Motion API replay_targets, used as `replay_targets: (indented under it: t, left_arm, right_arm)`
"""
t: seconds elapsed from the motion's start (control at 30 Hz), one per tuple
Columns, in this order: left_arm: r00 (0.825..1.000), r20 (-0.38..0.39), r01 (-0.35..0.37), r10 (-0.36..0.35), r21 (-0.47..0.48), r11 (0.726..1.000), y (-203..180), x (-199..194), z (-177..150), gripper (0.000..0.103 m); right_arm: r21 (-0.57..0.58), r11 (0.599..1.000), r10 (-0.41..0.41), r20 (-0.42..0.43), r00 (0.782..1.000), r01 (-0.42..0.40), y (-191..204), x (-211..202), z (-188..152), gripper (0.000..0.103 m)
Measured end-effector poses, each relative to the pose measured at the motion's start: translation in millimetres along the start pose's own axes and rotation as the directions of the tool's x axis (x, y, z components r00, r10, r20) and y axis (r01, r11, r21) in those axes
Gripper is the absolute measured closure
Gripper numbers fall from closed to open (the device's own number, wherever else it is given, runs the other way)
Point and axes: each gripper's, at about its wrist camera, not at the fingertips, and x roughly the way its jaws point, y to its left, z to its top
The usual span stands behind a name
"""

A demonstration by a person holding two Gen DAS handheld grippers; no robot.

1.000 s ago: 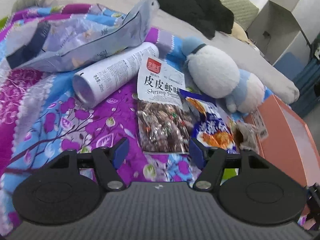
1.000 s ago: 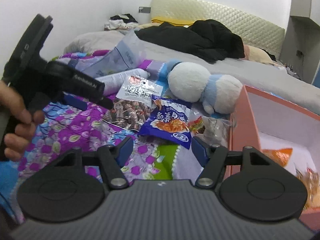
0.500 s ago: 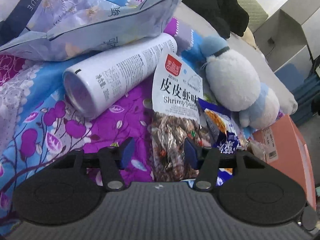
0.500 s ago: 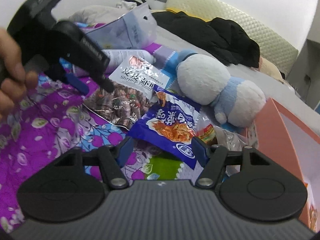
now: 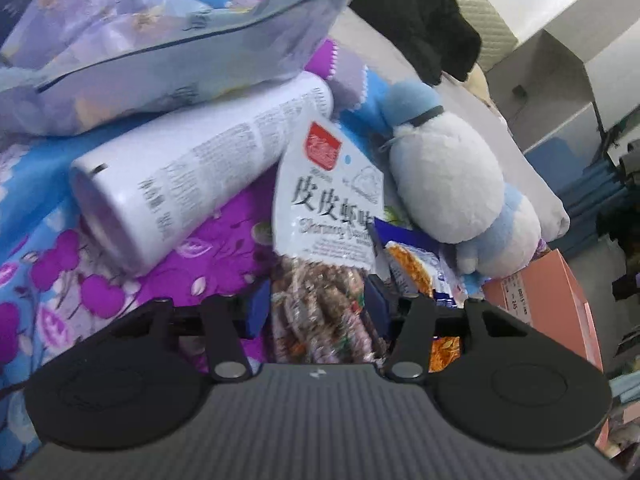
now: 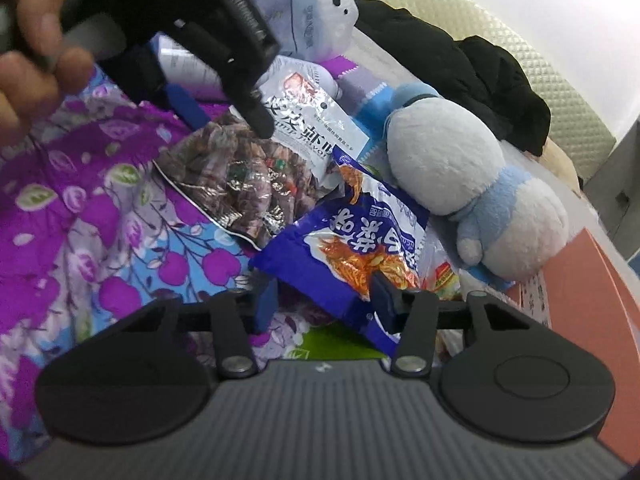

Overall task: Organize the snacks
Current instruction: 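Reach the left tool to the white shrimp-flavor packet while the right tool reaches the blue packet, then close the left tool on the shrimp-flavor packet while the right tool closes on the blue packet, then lift both held packets up off the quilt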

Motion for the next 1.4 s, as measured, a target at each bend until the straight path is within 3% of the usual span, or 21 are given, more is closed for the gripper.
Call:
replay_targets:
  t: [0.3, 0.47, 0.5, 0.53, 0.57, 0.6, 0.63, 0.67, 0.7, 0.8, 1.03, 1.4]
  left_arm:
    - [1.0, 0.002, -0.016, 0.016, 0.045, 0.999, -8.3, 13.6, 1.9, 0.053]
    - [0.999, 0.007, -0.047, 0.047, 0.087, 0.995, -13.8, 19.6, 0.6, 0.054]
    - [0.998, 0.01, -0.064, 0.064, 0.093, 0.994, -16.3, 20.1, 0.1, 0.059]
    - [0.996, 0.012, -0.087, 0.086, 0.1, 0.991, -18.4, 20.6, -0.1, 0.064]
    - [0.993, 0.017, -0.122, 0.121, 0.109, 0.986, -20.9, 20.8, -0.5, 0.076]
    - [0.99, 0.021, -0.139, 0.138, 0.11, 0.984, -21.7, 20.8, 0.1, 0.087]
    - [0.989, 0.021, -0.145, 0.144, 0.1, 0.984, -21.8, 19.7, 0.6, 0.091]
    - [0.99, 0.021, -0.14, 0.139, 0.089, 0.986, -21.3, 17.2, 0.5, 0.092]
    - [0.99, 0.028, -0.142, 0.14, 0.085, 0.986, -22.1, 14.2, -0.5, 0.098]
    - [0.988, 0.055, -0.151, 0.147, 0.086, 0.985, -27.4, 1.1, -6.9, 0.101]
    - [0.993, 0.068, -0.099, 0.099, -0.005, 0.995, -34.6, -39.2, -23.9, 0.103]
    - [0.993, 0.087, -0.073, 0.076, -0.035, 0.997, -50.8, -109.7, -80.9, 0.103]
  right_arm:
    - [0.033, 0.999, 0.033, -0.007, 0.999, -0.033, -2.5, 0.0, 2.6, 0.052]
    - [-0.051, 0.999, 0.013, -0.024, 1.0, -0.014, 3.7, -3.5, -0.4, 0.052]
    - [-0.057, 0.998, 0.005, -0.025, 1.0, -0.007, 4.7, -1.0, -1.2, 0.052]
    - [-0.064, 0.998, -0.003, -0.02, 1.0, 0.002, 5.3, 0.5, -0.8, 0.055]
    - [-0.072, 0.997, -0.01, -0.015, 1.0, 0.009, 5.6, 1.1, 0.1, 0.07]
    - [-0.079, 0.997, -0.02, -0.014, 1.0, 0.019, 6.2, 2.8, 1.1, 0.074]
    - [-0.082, 0.996, -0.028, -0.016, 1.0, 0.026, 6.7, 4.0, 1.8, 0.075]
    - [-0.08, 0.996, -0.029, -0.013, 1.0, 0.027, 6.7, 3.8, 2.7, 0.089]
    - [-0.076, 0.997, -0.03, -0.008, 1.0, 0.03, 6.2, 2.3, 3.6, 0.093]
    - [-0.066, 0.997, -0.027, 0.009, 1.0, 0.027, 4.8, -8.7, 7.1, 0.095]
    - [-0.061, 0.998, -0.018, 0.039, 0.999, 0.021, 3.3, -49.3, 3.6, 0.098]
    - [-0.035, 0.998, 0.053, 0.038, 0.998, -0.052, 16.2, -126.3, -22.8, 0.099]
